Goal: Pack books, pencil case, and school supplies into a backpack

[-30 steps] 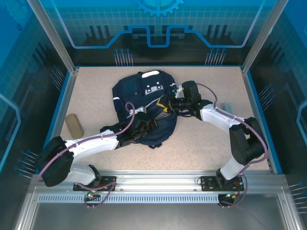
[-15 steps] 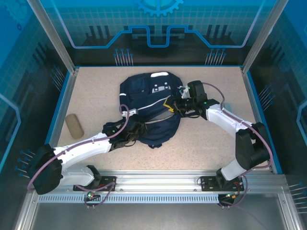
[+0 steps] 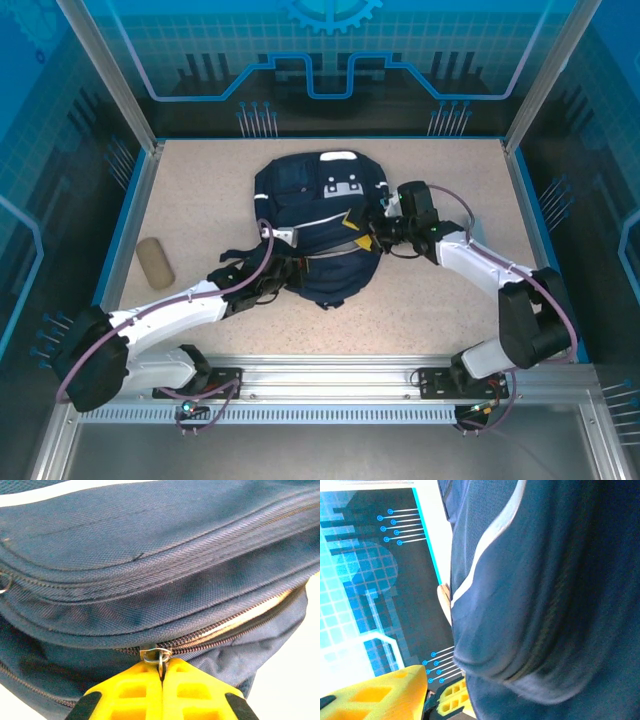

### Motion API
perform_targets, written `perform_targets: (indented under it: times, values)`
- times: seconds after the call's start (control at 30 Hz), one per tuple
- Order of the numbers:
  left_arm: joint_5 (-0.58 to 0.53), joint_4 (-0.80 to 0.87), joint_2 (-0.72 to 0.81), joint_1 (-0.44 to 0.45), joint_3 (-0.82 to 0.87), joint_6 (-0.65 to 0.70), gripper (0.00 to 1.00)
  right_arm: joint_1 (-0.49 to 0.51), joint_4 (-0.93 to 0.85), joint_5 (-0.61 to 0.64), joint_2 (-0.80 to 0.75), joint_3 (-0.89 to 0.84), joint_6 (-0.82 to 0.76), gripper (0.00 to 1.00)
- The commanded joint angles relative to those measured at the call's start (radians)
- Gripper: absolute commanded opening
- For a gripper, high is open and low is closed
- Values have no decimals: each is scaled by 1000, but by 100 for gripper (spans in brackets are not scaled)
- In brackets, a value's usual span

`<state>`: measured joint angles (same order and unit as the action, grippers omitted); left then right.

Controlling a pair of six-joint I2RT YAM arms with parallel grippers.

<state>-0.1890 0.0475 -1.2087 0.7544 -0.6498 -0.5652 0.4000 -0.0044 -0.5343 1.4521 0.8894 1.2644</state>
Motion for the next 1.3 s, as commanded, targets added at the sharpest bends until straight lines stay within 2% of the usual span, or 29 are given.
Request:
perform_targets:
  times: [0.0,0.1,0.17,0.4,0.63,0.7,0.93,1.27]
  values:
    - [102,-104,-25,34,-58,92,0,49,38,45,-64,-53,60,63]
    - [116,-109,-64,61,-85,99,0,90,40,101,-108,-89,94,62]
    - [127,-110,-91,75,-104,103,0,115,30,137,-129,-102,108,57]
    - [105,-74,-97,91,-124,102,0,103,-23,182,-144,-98,83,27]
    - [3,26,-87,88,-117,91,0,91,-125,223,-138,-44,-27,1]
    - [-46,83,-95,71,-125,52,0,89,-175,255,-148,-27,-49,0]
    - [-33,163,-49,-51,-92,50,0,86,-304,400,-196,18,-91,0]
    - [-29,176,-83,-199,-95,58,0,82,-408,386,-143,107,-136,0]
